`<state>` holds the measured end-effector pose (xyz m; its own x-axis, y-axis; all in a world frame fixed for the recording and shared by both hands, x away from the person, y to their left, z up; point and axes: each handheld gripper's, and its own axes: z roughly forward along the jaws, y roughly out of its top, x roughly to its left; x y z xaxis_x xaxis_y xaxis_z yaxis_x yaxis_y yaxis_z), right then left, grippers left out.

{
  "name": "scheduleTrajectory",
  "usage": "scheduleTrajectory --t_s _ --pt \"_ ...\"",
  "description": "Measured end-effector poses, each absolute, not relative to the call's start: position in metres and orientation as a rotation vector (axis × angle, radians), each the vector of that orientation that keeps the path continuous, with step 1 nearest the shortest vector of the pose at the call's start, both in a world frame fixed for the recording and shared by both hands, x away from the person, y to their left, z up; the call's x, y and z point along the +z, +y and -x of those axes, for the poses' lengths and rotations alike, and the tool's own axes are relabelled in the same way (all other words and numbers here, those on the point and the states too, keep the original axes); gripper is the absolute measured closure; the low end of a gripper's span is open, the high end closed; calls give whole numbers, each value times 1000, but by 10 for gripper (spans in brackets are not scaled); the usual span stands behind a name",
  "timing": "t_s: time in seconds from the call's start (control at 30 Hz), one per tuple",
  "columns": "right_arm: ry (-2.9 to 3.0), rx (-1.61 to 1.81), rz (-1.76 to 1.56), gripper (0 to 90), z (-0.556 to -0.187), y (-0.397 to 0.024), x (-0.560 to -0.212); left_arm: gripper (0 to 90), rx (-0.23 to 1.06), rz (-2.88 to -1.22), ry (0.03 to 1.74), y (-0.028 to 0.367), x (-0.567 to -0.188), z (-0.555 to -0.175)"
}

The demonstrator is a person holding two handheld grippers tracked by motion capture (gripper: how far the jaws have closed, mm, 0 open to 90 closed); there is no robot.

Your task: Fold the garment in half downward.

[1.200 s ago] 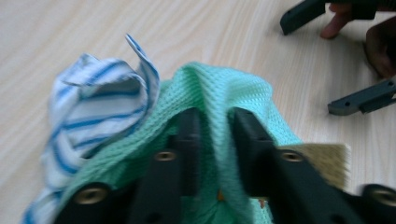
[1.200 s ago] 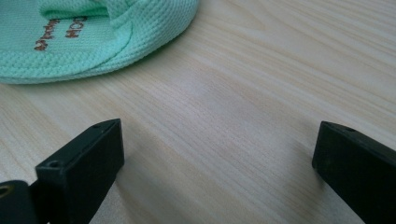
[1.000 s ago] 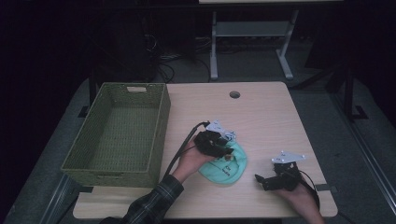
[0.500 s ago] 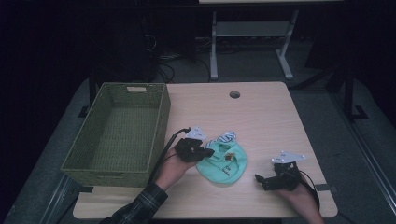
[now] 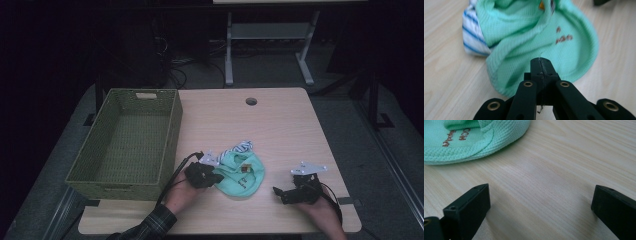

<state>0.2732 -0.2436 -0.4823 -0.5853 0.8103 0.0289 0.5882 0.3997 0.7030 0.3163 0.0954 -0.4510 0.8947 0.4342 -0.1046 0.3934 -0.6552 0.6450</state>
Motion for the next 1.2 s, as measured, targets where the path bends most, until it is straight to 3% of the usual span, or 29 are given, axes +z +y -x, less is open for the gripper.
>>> scheduleTrajectory --t_s 0.4,0.6,0.9,1.2 --pt "2387 945 -1229 20 -276 -243 -477 896 90 -2399 597 93 -459 -317" --pt "2394 996 -1222 62 -287 -240 -462 895 81 -2393 604 93 -459 -318" --pt "2414 1099 -1172 174 -310 -230 -436 896 86 -2386 620 91 -459 -317" --pt "2425 1224 -1110 372 -332 -214 -414 896 90 -2388 619 92 -459 -317"
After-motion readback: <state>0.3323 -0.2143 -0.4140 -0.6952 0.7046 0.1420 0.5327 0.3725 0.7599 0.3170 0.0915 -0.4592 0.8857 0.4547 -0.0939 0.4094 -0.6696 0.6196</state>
